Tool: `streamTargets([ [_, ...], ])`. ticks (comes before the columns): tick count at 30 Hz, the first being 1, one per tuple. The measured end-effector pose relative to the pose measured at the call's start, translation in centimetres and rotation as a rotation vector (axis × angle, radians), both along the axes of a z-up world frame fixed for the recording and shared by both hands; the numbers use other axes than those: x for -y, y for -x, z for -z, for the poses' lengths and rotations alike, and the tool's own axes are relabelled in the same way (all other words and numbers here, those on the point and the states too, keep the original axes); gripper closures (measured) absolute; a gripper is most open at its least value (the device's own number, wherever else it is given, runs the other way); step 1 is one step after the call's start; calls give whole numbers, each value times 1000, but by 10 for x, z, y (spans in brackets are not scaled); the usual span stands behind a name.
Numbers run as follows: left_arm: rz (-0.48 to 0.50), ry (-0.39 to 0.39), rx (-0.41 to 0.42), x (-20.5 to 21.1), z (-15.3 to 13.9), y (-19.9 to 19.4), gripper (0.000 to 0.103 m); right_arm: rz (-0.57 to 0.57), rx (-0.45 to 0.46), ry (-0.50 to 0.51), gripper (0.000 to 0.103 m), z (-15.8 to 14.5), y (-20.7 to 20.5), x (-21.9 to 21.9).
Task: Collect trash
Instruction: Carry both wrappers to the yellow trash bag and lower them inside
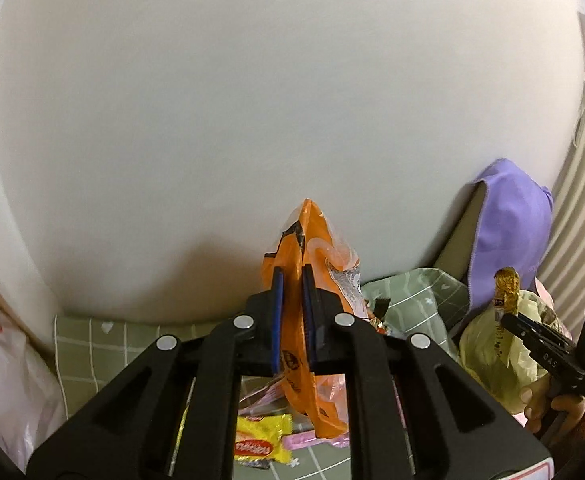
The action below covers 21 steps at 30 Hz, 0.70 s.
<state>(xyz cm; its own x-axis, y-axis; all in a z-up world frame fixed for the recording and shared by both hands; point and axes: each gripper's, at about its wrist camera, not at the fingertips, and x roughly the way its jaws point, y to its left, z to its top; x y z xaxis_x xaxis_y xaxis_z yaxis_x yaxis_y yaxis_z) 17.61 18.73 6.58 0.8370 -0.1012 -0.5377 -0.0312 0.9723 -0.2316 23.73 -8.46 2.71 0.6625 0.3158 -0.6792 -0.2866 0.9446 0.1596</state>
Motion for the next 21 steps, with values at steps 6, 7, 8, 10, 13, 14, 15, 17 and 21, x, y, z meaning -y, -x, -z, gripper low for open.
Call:
streamTargets([
  [6, 126, -24, 59, 48, -27, -19, 95, 31, 64, 6, 76, -24, 1, 20],
  [7, 145, -23, 68, 56, -30, -22, 95, 43, 79, 10, 76, -30, 2, 26],
  [8, 180, -20, 83, 68, -36, -26, 95, 55, 94, 14, 76, -37, 3, 32],
  [10, 237, -13, 105, 92, -43, -33, 95, 80, 119, 21, 76, -48, 7, 46],
  [13, 332, -6, 138, 129, -55, -43, 95, 128, 163, 29, 76, -68, 13, 74],
  [14, 361, -6, 147, 141, -58, -46, 95, 148, 177, 37, 76, -74, 15, 83],
  [15, 403, -7, 161, 159, -61, -51, 95, 171, 191, 46, 76, -80, 18, 93],
  [17, 458, -15, 180, 186, -65, -57, 95, 222, 214, 65, 76, -90, 27, 114],
  [21, 572, -57, 219, 245, -70, -62, 95, 347, 240, 100, 76, -105, 48, 160],
])
